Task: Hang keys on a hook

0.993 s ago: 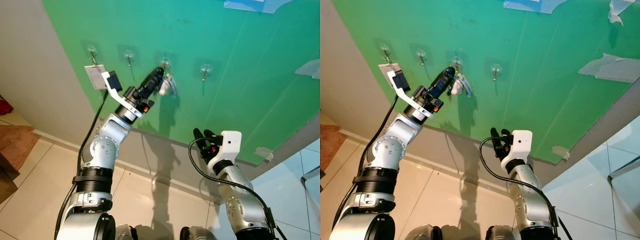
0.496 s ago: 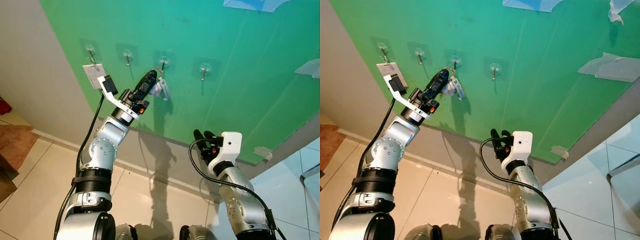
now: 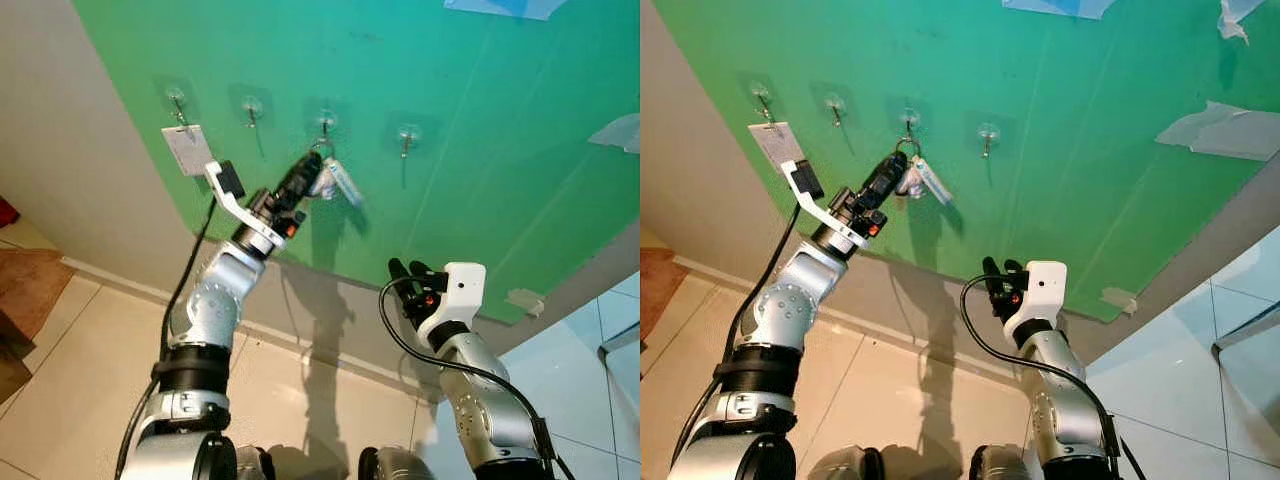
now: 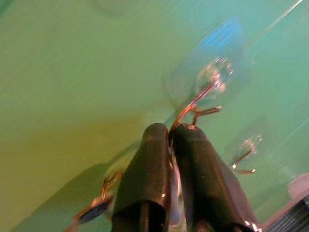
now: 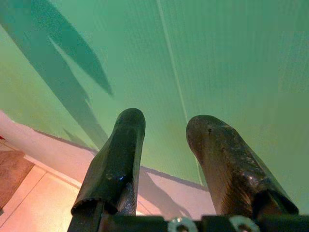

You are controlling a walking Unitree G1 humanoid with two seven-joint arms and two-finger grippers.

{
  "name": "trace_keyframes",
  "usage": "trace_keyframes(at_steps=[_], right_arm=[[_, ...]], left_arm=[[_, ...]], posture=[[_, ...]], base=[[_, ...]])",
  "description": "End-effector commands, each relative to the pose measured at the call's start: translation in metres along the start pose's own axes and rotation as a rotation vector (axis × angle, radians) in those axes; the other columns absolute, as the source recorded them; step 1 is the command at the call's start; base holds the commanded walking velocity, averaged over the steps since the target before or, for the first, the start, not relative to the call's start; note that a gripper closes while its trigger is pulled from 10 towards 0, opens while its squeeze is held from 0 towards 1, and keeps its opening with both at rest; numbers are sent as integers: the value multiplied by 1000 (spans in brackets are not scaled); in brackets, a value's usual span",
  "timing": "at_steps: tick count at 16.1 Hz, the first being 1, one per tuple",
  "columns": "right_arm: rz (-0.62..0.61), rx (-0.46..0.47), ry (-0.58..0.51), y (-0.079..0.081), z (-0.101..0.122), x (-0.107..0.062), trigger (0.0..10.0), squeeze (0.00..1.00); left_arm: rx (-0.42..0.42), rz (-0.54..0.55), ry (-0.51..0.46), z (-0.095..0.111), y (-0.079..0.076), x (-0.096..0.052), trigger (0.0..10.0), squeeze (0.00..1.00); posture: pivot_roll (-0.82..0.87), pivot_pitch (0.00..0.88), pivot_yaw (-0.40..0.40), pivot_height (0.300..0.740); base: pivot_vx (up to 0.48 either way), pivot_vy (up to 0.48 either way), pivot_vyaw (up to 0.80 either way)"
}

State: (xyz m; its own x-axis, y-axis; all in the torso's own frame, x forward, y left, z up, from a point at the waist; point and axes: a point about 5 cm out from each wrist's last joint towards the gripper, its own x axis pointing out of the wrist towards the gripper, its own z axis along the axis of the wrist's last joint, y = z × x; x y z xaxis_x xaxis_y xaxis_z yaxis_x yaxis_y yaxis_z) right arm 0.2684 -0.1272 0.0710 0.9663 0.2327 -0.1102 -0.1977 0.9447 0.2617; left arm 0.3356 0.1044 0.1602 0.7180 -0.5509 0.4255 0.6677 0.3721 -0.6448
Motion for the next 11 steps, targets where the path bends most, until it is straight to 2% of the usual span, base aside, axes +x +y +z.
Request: trace_keyframes(at_steps=[1, 4, 6, 8, 9, 10, 11], right_arm=[[-5, -4, -3, -1, 2, -1, 10000, 0], [-5, -6, 1, -3, 2, -1, 10000, 0], [-5, -10, 11, -3, -1, -2, 10000, 0], [-10, -14, 33, -7, -7, -4, 10000, 0], [-34, -29, 92, -16, -23, -9, 10000, 0], [-77, -48, 189, -31, -48, -20, 10000, 0], [-105, -58, 238, -38, -60, -27, 10000, 0]], left_arm=[[6, 16, 13, -2, 2, -1, 10000, 1000], [29, 25, -9, 5, 0, -17, 10000, 1000], [117, 78, 14, 6, 0, -28, 10000, 1000], [206, 214, 61, 1, 9, -45, 10000, 1000], [314, 389, 175, -16, 25, -72, 10000, 0], [386, 562, 304, -39, 41, -108, 10000, 0], [421, 629, 366, -48, 48, -122, 10000, 0]], posture=[[8, 138, 8, 740], [16, 135, 5, 740], [16, 135, 5, 740], [23, 131, 6, 740], [31, 128, 3, 740], [34, 128, 1, 740], [41, 129, 0, 740]], base=[[0, 0, 0], [0, 0, 0], [0, 0, 0], [0, 0, 0], [0, 0, 0], [0, 0, 0], [0, 0, 0]])
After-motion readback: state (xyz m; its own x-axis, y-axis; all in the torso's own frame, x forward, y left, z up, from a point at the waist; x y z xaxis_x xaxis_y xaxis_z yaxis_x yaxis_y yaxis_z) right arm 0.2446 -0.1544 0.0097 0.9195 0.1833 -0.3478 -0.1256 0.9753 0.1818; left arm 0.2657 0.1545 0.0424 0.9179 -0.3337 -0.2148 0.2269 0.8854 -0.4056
